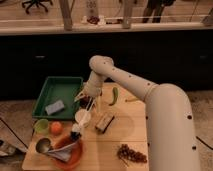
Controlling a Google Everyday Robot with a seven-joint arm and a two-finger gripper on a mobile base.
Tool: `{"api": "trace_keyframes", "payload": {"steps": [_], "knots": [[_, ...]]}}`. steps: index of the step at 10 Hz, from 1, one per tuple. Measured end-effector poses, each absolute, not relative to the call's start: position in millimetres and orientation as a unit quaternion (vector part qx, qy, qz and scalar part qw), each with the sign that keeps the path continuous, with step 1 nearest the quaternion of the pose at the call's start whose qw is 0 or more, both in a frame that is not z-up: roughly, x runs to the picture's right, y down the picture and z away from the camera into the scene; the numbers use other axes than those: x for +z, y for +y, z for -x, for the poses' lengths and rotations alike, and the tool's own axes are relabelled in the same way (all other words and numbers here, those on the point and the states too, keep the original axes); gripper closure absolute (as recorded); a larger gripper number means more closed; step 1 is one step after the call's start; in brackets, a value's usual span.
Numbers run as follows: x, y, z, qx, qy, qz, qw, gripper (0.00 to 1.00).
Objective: Place brush in paper cup
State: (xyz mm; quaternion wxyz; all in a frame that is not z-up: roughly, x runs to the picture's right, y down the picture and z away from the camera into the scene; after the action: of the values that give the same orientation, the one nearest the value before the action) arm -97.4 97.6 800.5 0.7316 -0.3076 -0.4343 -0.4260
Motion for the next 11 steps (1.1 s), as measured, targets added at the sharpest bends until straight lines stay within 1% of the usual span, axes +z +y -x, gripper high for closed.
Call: {"api": "trace_keyframes", "payload": {"steps": [11], "knots": [[800.5,97.6,97.4,-0.426,-0.434,0.308,0.732,0.2]]}}
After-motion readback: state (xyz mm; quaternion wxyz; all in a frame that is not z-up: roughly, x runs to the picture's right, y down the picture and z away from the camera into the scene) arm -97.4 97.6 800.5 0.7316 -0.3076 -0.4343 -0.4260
